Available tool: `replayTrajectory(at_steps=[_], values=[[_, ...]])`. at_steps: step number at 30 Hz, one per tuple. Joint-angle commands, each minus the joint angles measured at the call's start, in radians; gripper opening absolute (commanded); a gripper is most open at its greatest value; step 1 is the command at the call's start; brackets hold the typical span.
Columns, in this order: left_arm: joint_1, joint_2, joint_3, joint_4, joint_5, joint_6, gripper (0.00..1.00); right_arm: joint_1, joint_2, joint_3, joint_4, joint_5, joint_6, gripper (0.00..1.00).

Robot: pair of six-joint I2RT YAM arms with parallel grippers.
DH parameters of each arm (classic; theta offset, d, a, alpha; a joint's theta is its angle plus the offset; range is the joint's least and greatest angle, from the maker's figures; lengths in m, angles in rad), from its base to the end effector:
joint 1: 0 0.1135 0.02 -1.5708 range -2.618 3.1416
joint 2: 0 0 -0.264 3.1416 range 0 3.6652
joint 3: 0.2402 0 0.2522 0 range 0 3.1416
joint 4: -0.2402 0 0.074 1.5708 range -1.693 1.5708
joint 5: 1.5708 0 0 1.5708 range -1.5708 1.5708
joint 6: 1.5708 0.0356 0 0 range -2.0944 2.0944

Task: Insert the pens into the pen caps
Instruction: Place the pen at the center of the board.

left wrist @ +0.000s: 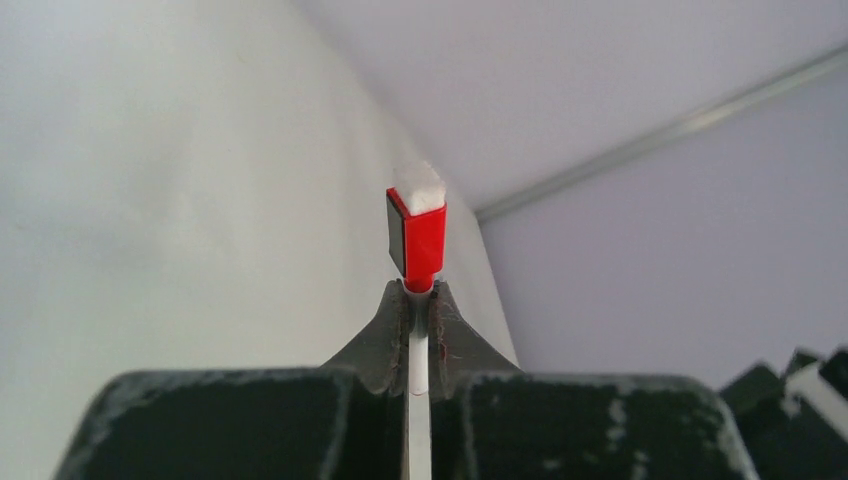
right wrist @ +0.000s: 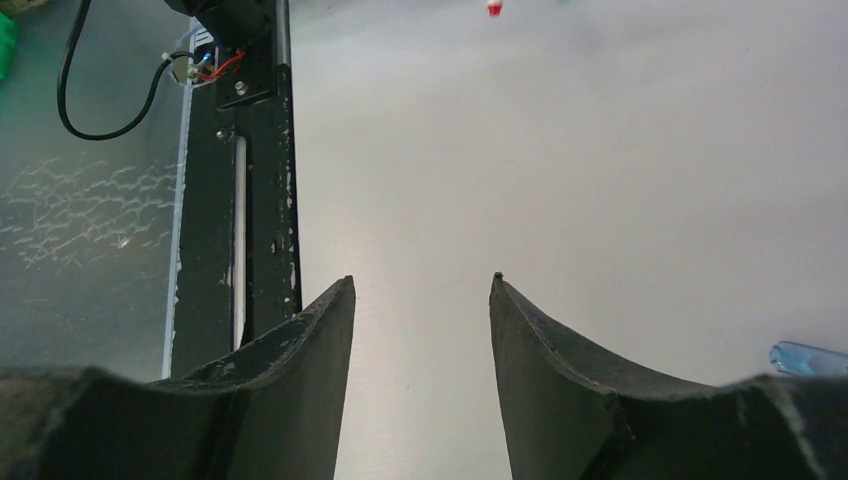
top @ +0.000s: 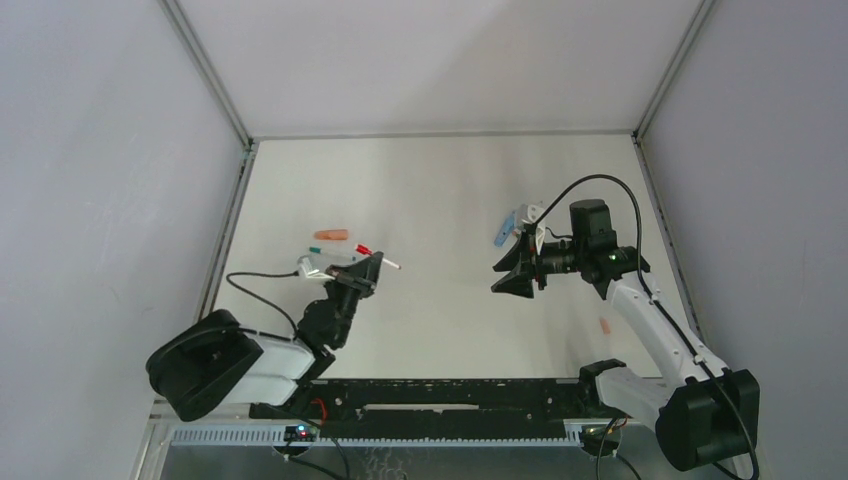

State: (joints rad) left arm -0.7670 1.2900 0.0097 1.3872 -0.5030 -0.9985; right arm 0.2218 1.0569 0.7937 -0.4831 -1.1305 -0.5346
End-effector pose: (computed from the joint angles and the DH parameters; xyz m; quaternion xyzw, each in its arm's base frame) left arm 0.1408 -0.1119 0.1609 -0.2586 0.6216 -0.4509 0.5860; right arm 0.1957 0.0771 0.2771 -0.4851 0.6398 0.4321 0.4107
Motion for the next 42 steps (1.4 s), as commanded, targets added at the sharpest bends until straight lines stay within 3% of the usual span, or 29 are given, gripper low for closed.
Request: replayTrajectory(at_steps=[1,6,8,11,13,20,36,39,42], values=[[0.053,-0.059,-0.141,-0.067,-0.166,-0.070,0.00,-0.002,0.003,0.035,0.004,0.009,-0.019,0.58],[0.134,-0.169,-0.105,-0.337,-0.180,-0.153,0.00,-0.001,0.004,0.035,0.004,0.012,-0.019,0.58],[0.167,-0.247,-0.049,-0.585,-0.187,-0.223,0.00,0.000,0.006,0.035,0.005,0.014,-0.021,0.58],[0.185,-0.386,0.103,-1.121,-0.265,-0.363,0.01,0.004,0.010,0.035,0.005,0.020,-0.022,0.58],[0.187,-0.434,0.149,-1.279,-0.322,-0.390,0.02,0.009,0.012,0.035,0.004,0.024,-0.024,0.58],[0.281,-0.450,0.150,-1.280,-0.269,-0.359,0.00,0.019,0.010,0.035,0.004,0.031,-0.024,0.58],[0.539,-0.095,0.283,-1.111,0.070,-0.373,0.04,0.013,0.003,0.034,0.000,0.034,-0.030,0.58],[0.556,-0.039,0.306,-1.082,0.107,-0.375,0.11,0.013,0.005,0.035,0.000,0.036,-0.033,0.58],[0.566,-0.006,0.329,-1.076,0.133,-0.370,0.26,0.013,0.005,0.035,-0.002,0.037,-0.034,0.58]])
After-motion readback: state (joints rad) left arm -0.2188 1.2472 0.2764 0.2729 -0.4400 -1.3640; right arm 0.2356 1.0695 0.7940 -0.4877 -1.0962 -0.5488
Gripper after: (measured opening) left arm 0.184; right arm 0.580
